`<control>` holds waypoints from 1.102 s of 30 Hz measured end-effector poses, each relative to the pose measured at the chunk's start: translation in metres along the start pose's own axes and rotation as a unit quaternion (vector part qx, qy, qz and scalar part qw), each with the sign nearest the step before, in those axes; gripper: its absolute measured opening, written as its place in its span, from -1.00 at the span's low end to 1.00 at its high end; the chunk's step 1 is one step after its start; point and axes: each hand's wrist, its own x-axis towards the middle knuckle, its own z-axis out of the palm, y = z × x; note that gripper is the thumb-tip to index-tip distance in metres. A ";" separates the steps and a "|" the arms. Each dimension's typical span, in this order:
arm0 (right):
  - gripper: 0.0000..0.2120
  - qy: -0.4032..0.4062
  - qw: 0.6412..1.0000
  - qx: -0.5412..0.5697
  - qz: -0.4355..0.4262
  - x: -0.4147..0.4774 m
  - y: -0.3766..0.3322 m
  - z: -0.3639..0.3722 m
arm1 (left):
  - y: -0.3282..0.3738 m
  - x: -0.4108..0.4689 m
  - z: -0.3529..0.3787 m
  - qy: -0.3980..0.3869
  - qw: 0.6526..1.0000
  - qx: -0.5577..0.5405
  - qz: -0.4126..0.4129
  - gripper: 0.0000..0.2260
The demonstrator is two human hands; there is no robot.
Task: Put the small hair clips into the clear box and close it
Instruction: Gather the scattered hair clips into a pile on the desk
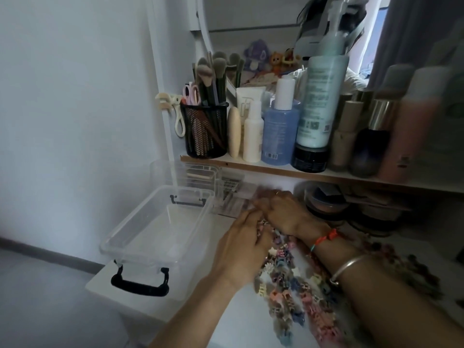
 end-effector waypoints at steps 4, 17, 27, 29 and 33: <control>-0.55 -0.018 0.995 -0.091 0.049 -0.002 0.007 0.002 | -0.001 0.002 -0.001 0.081 0.996 0.022 -0.027 -0.68; -0.62 0.017 0.993 0.114 0.013 0.026 0.002 0.010 | -0.006 0.004 -0.002 0.149 0.986 -0.058 -0.054 -0.69; -0.78 0.021 0.992 0.117 -0.035 -0.011 0.004 -0.001 | -0.003 0.005 0.004 -0.004 0.997 0.044 -0.069 -0.63; -0.81 0.017 0.990 0.139 -0.036 -0.018 0.006 -0.004 | -0.003 0.005 0.005 -0.026 0.996 0.056 -0.062 -0.62; -0.77 0.037 0.984 0.172 -0.024 -0.024 0.011 -0.008 | -0.006 0.008 0.007 -0.056 0.997 0.026 -0.047 -0.61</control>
